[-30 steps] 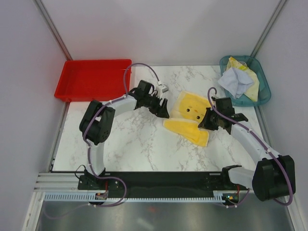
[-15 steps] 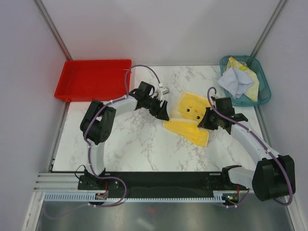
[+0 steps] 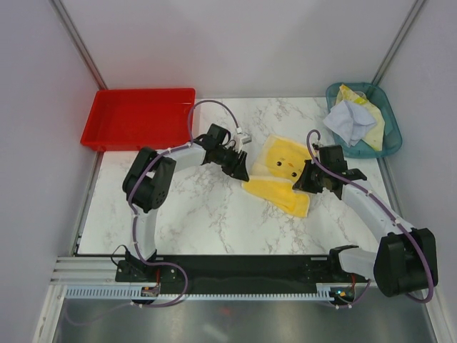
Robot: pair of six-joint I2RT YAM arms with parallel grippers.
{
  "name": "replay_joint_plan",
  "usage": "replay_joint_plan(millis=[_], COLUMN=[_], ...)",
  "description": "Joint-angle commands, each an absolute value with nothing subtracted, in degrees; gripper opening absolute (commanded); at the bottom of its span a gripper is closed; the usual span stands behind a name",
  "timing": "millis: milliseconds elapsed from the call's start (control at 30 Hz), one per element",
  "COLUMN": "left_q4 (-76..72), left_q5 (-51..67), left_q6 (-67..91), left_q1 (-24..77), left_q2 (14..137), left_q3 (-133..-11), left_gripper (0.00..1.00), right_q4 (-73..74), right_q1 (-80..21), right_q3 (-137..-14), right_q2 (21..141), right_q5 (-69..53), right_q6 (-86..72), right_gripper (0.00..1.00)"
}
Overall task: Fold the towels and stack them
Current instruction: Flatten out the crumpled towel
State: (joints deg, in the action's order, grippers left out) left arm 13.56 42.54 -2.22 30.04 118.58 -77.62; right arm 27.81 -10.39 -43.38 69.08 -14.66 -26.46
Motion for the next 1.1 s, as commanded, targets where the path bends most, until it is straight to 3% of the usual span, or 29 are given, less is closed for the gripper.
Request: replay_joint_plan(millis=[0, 133, 167, 333, 633, 767, 933, 1067], left_q4=[13.18, 13.18, 13.18, 13.27, 22.31, 27.32, 29.35, 30.67], left_q5=[43.16, 42.45, 42.28, 37.81, 23.04, 18.04, 15.03, 16.08], left_q6=[-3.78, -3.34, -3.25, -0.53, 4.39, 6.06, 10.28, 14.15], left_q1=[30.32, 30.32, 30.32, 30.32, 30.93, 33.04, 38.66, 42.79], left_q2=[118.92, 117.86, 117.17, 111.55, 93.36, 79.94, 65.06, 58.11], left_q3=[-78.57, -78.49, -78.49, -77.79, -82.44, -81.30, -77.18, -74.80], left_gripper=[0.44, 0.17, 0.02, 0.02, 0.02, 0.02, 0.02, 0.02], right_q4=[26.01, 25.66, 25.66, 27.50, 34.80, 37.08, 40.43, 33.85], right_q1=[-10.37, -10.37, -10.37, -10.89, -19.76, -25.74, -26.37, -26.37], right_q3=[-42.89, -42.63, -42.54, -46.13, -68.19, -72.33, -72.95, -72.50], right_q2=[69.34, 69.52, 69.70, 70.66, 69.53, 61.56, 49.68, 37.82], right_q5=[-14.77, -14.41, -14.24, -10.92, -5.01, -6.42, -13.33, -20.04], right_q6=[-25.66, -25.58, -25.40, -25.49, -23.92, -22.24, -23.29, -25.74], right_gripper=[0.00, 0.00, 0.00, 0.00, 0.00, 0.00, 0.00, 0.00])
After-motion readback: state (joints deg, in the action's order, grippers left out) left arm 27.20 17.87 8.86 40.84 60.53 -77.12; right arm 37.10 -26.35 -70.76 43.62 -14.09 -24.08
